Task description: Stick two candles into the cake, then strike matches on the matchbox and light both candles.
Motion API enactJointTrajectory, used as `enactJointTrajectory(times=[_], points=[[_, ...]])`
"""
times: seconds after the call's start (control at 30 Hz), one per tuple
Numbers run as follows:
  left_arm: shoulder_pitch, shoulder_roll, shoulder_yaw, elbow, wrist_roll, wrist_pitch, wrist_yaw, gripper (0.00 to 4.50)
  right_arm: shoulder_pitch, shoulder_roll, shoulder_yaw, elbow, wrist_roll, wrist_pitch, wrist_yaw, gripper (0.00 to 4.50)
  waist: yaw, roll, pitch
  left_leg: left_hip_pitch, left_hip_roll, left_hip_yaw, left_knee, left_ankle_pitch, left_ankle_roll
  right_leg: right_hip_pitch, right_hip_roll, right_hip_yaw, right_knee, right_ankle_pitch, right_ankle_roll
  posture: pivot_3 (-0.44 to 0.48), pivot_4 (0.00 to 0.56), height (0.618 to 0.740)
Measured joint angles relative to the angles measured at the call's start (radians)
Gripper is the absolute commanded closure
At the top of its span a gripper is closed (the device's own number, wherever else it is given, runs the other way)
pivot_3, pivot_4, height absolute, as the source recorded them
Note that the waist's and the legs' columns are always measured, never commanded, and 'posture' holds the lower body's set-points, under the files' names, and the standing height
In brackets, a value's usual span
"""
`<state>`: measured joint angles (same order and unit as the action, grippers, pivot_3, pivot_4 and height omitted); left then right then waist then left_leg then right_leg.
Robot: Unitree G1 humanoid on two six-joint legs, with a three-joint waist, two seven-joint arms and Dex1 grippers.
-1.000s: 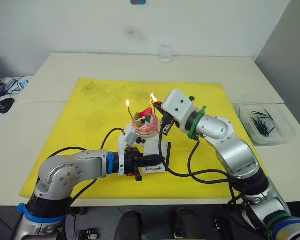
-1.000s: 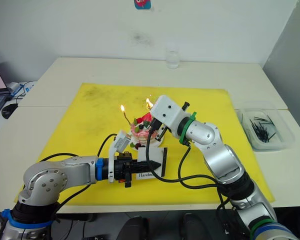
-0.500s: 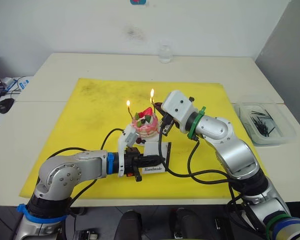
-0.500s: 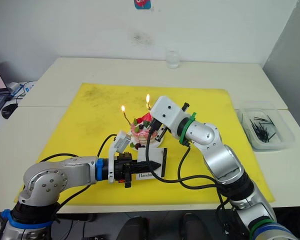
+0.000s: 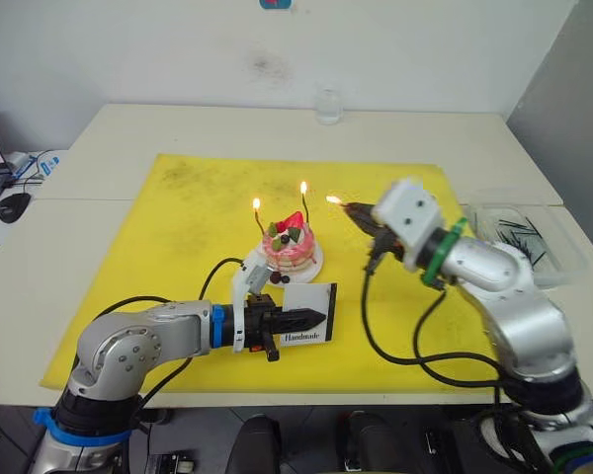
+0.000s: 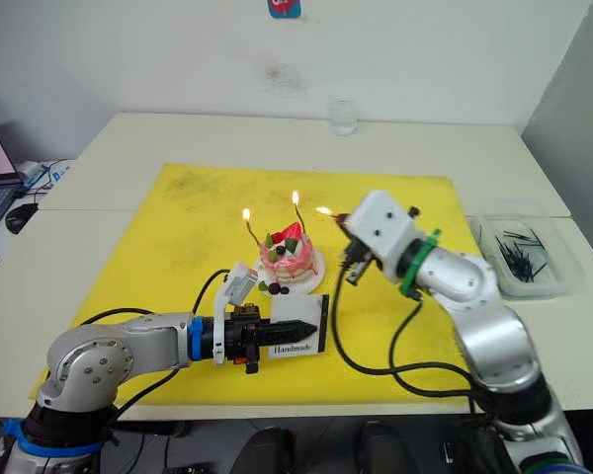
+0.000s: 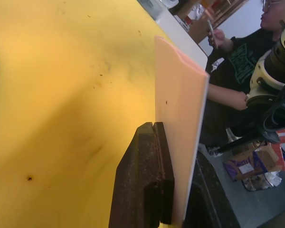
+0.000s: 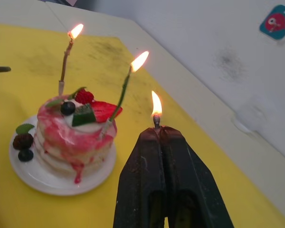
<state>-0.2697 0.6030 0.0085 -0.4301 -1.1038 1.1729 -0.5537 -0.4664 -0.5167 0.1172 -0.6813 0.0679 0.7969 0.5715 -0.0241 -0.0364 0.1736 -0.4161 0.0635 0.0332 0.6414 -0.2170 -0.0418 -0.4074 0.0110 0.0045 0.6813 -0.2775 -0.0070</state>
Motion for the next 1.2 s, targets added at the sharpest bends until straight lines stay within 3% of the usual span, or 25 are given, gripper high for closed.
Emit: enactJointTrajectory(times=[0.13,0.27,0.4,0.7,0.8,1.13,1.2], points=[[0.004,0.000,0.002,0.000,0.001,0.000,0.000,4.50,0.081,-0.146,-0.127,0.015,-0.007,-0.007,0.017,4.47,0.000,0.000,0.000,0.000,-0.001,0.000,0.000,0.000,0.000,0.000,0.000,0.000,0.000,0.000,0.000,0.000,0.150,0.740],[0.007,-0.008,0.003,0.000,0.001,0.000,0.004,4.50,0.153,-0.265,-0.291,0.177,-0.040,-0.048,0.006,4.47,0.000,0.000,0.000,0.000,-0.001,0.001,0.000,0.000,0.000,0.000,0.000,0.001,-0.001,0.000,0.000,0.000,0.150,0.740],[0.007,-0.031,-0.001,0.000,0.001,0.001,0.020,4.50,0.164,-0.280,-0.384,0.328,-0.043,-0.052,-0.027,4.47,-0.003,0.000,0.000,0.001,-0.001,0.001,0.000,0.000,0.000,0.000,0.001,0.002,0.000,0.000,0.000,0.000,0.150,0.740],[0.021,-0.062,-0.002,-0.004,0.000,0.001,0.047,4.50,0.098,-0.232,-0.458,0.642,0.004,-0.005,-0.104,4.47,-0.005,0.000,0.001,0.001,-0.002,0.002,0.000,0.000,0.000,0.000,0.002,0.004,0.000,0.000,0.000,0.000,0.150,0.740],[0.029,-0.074,-0.003,-0.004,0.000,0.001,0.055,4.50,0.082,-0.225,-0.461,0.695,0.005,-0.003,-0.137,3.87,-0.004,0.001,0.001,0.001,-0.002,0.003,0.000,0.000,0.000,0.000,0.003,0.004,0.000,0.000,0.000,0.000,0.150,0.740],[0.043,-0.079,-0.002,-0.005,0.000,0.001,0.068,4.50,0.060,-0.213,-0.492,0.708,0.044,-0.056,-0.188,0.32,-0.004,0.001,0.001,0.001,-0.001,0.003,0.000,0.000,0.000,0.000,0.003,0.004,0.000,0.000,0.000,0.000,0.150,0.740],[0.042,-0.078,0.000,-0.005,-0.005,0.006,0.074,4.50,0.066,-0.213,-0.493,0.670,0.056,-0.065,-0.185,0.02,-0.004,0.001,0.001,0.001,-0.001,0.003,0.000,0.000,0.000,0.000,0.003,0.004,0.000,0.000,0.000,0.000,0.150,0.740]])
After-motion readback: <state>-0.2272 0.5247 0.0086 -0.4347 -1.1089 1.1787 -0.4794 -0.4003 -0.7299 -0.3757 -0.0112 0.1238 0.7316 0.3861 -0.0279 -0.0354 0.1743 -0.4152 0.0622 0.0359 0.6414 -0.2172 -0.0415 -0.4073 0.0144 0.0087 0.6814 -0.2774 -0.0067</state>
